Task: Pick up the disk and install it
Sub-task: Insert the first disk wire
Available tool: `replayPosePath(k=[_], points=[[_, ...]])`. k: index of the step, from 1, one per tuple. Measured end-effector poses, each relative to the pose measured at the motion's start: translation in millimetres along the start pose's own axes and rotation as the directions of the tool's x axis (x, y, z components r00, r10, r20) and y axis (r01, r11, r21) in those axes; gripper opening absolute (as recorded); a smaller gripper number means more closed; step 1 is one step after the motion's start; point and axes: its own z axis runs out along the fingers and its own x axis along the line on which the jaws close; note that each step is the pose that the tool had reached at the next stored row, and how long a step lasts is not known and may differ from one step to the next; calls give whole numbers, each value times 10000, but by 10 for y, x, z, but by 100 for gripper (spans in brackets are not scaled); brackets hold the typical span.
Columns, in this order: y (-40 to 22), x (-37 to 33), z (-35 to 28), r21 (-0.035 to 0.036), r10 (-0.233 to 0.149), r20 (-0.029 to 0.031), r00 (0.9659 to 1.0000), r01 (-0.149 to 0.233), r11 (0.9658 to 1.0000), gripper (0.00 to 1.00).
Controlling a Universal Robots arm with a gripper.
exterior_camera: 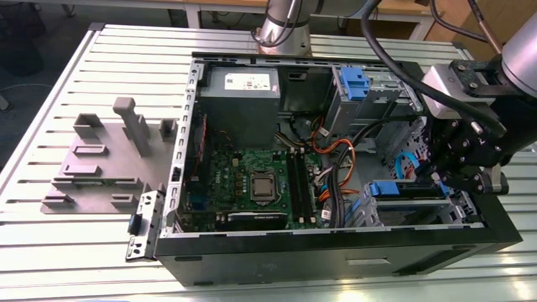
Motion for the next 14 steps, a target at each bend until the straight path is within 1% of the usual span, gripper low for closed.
replayPosePath(k=[2,3,6,9,14], points=[[5,3,13,11,-1,78,10000,1,10000,16],[7,4,17,14,-1,103,9999,1,10000,16],[17,9,21,19,-1,108,9999,1,10000,16],[25,11,38,31,-4,137,9999,3,10000,16],[28,12,52,40,-4,162,9999,4,10000,16]])
